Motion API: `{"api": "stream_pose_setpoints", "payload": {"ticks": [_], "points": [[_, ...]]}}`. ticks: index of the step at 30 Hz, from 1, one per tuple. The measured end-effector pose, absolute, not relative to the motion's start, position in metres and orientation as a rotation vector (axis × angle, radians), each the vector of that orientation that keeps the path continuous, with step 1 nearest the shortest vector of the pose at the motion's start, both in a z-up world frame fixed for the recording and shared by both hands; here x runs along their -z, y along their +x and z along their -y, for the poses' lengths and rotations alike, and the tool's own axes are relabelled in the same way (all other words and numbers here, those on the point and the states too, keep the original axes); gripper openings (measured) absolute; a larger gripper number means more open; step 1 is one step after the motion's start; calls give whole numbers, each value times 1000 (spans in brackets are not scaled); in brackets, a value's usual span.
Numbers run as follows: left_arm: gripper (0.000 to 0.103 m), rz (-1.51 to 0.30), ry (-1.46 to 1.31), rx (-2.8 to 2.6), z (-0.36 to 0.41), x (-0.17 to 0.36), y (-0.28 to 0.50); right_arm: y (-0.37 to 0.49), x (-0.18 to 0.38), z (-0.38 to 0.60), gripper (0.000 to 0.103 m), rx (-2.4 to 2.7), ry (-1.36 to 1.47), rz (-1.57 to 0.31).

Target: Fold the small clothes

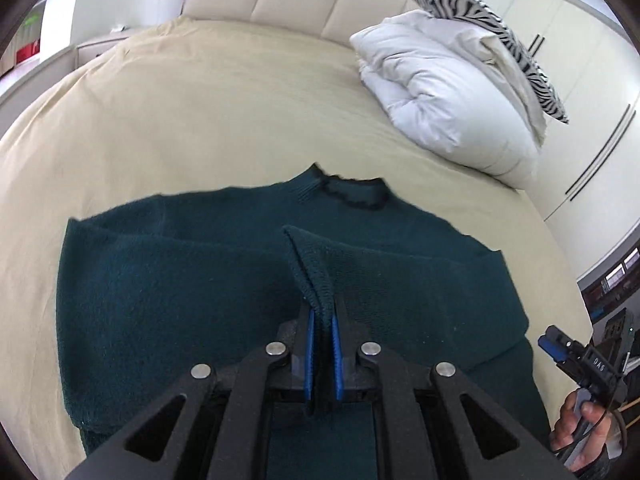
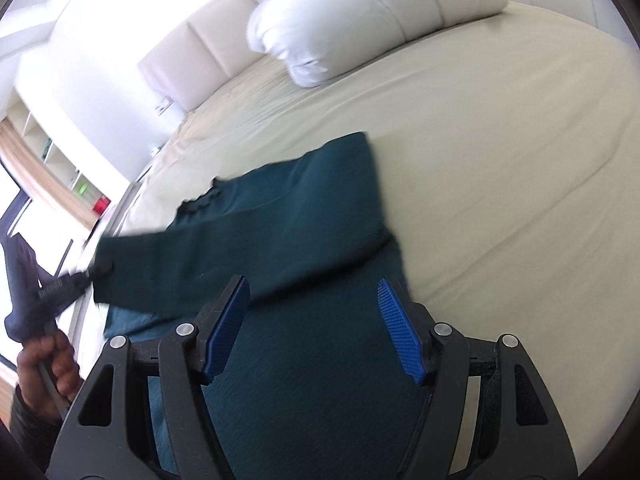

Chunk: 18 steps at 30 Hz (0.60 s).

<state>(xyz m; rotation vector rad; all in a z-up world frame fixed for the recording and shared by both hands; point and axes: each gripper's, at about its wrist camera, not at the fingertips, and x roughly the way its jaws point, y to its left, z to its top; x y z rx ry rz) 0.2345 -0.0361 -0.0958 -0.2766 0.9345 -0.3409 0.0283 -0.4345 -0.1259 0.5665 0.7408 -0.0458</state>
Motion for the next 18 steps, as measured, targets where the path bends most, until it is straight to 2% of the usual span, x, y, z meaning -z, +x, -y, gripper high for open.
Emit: {"api": "stream_pose_setpoints", "payload": {"ticks": [4, 12, 13, 16, 18], "points": [[9, -949, -306, 334, 28, 118, 236, 55, 134, 464, 65, 96, 632, -766], [10, -954, -294, 333, 32, 129, 242, 123, 136, 493, 63, 63, 649, -805], [10, -955, -295, 336, 30, 129, 242, 134, 140, 492, 60, 55, 647, -824], [10, -958, -281, 337, 31, 128, 244, 164, 156, 489, 40, 53, 652, -882], [9, -948, -268, 335, 31, 124, 243, 179, 162, 481, 13, 48, 599, -915]]}}
